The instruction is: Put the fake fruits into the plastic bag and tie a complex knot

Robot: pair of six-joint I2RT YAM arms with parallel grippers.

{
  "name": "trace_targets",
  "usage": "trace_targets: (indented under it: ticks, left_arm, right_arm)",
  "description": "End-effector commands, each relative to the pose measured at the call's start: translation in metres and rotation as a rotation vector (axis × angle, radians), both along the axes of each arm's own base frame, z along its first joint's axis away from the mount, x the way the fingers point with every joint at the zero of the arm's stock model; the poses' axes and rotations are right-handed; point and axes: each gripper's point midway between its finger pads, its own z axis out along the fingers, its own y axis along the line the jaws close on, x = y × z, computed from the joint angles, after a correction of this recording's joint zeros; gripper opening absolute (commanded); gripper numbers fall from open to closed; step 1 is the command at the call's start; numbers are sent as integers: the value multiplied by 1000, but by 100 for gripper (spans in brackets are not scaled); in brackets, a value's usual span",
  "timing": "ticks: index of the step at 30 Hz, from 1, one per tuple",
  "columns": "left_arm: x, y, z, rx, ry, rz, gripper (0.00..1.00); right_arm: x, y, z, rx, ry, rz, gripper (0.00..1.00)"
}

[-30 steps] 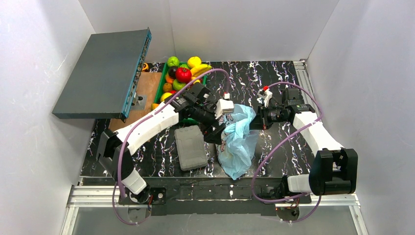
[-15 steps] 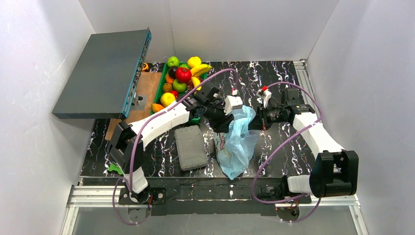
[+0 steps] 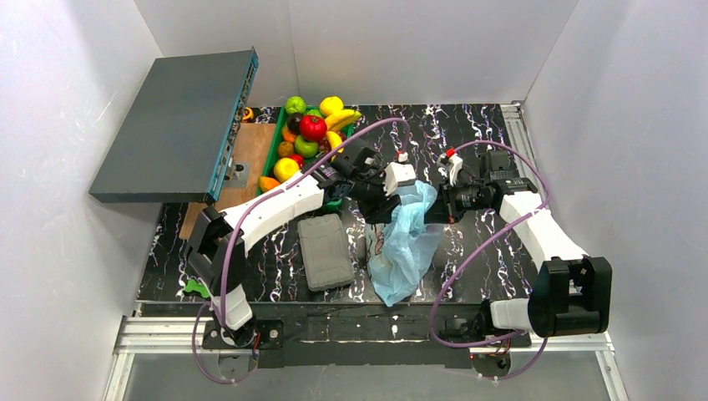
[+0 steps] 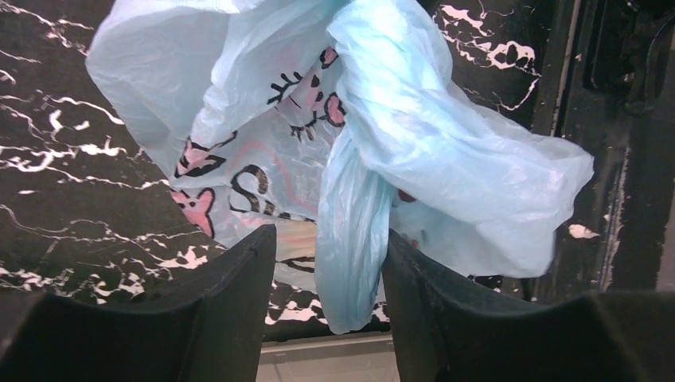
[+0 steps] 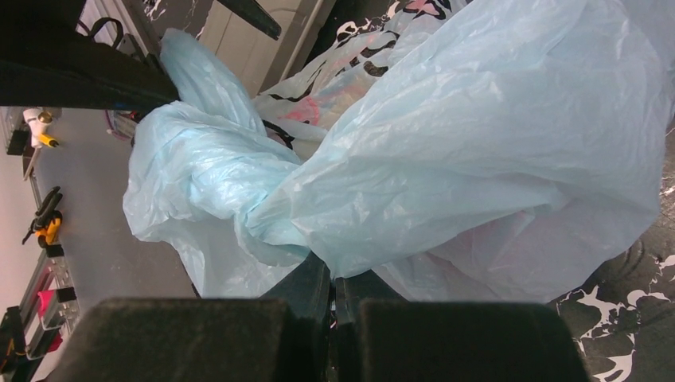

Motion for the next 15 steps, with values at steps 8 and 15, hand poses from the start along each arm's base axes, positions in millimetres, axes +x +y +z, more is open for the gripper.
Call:
trace_targets:
  ticks: [8, 15]
  left_arm:
    - [2, -8, 52, -65, -150, -152, 43]
    - [6, -10, 26, -14, -88, -116, 49]
  right_arm:
    - [4, 0, 14, -11, -73, 29, 1]
    - [5, 3, 21, 10, -79, 31, 1]
